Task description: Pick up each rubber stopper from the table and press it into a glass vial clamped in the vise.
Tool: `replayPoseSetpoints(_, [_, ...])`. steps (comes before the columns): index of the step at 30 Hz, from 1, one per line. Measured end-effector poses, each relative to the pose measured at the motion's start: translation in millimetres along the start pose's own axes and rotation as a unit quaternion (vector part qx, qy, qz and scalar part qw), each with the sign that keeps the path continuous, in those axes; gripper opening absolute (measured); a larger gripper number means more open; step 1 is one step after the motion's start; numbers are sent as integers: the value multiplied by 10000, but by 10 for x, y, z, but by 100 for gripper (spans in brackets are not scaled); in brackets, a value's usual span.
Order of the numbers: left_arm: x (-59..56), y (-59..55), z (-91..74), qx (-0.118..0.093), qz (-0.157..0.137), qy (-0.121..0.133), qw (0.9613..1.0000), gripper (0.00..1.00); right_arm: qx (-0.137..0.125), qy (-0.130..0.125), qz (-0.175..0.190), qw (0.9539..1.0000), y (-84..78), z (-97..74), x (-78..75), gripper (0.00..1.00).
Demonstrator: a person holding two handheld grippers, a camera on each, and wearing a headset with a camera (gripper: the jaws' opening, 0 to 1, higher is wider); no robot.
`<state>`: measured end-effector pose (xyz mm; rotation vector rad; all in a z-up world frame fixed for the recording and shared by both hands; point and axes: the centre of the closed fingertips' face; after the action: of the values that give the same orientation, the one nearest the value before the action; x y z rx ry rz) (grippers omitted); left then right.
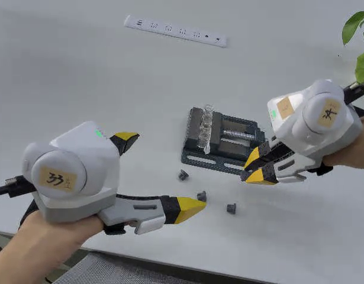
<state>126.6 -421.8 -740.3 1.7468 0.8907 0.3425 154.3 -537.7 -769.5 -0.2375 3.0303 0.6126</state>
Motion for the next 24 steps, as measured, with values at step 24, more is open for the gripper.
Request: replayPoseSetpoints(24, [85,-23,51,172,77,-62,9998,98,45,-223,-546,9982,465,-362,-1077,6])
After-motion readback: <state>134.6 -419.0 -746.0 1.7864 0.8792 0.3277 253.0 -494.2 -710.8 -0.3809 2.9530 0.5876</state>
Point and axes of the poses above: the centre of the closed fingertips' face, and the gripper's own axes: z roughly forward along the fingers, x roughly to its left, y roughly out of its top, and after that the axes turned 5 degrees about -y, right-handed
